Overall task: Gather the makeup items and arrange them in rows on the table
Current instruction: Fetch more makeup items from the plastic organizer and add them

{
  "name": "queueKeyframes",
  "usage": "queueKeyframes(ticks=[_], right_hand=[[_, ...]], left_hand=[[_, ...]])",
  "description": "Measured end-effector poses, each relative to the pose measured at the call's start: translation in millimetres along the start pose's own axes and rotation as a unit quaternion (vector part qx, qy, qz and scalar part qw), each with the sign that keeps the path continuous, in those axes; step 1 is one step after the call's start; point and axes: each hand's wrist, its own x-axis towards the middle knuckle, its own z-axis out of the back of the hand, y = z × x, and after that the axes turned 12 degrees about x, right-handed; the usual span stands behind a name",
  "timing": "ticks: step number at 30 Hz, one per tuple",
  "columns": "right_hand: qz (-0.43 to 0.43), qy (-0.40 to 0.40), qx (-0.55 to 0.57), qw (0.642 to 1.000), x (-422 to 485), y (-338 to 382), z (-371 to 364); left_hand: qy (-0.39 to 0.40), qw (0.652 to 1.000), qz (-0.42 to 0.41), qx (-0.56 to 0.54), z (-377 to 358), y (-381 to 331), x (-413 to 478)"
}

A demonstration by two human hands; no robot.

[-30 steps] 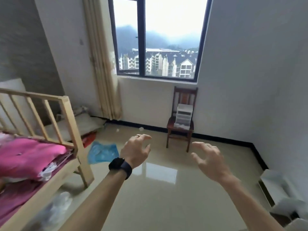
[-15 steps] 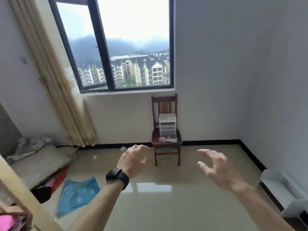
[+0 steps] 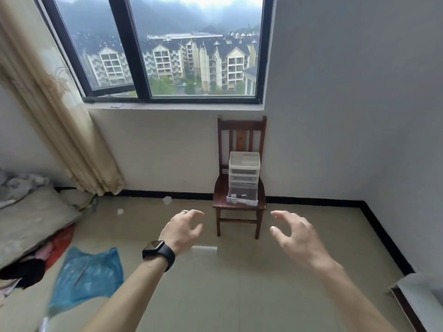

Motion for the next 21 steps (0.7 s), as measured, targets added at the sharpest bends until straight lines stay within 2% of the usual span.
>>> queueKeyframes(ticks=[9, 16, 21], right_hand=[[-0.082, 0.044, -0.024, 0.995, 200.8, -79.1, -44.6], [-0.2, 0.082, -0.014, 0.976, 319.5, -126.4, -75.5], [-0.246, 0.133, -0.019, 0.96, 393.9, -171.3, -101.3]], left_hand=[[0.126, 0.992, 0.006, 0.018, -99.8, 25.3, 214.1], [0.243, 0.969, -0.001, 0.046, -154.1, 34.1, 368.5], [0.305, 0.95, 0.002, 0.074, -197.1, 35.6, 446.8]])
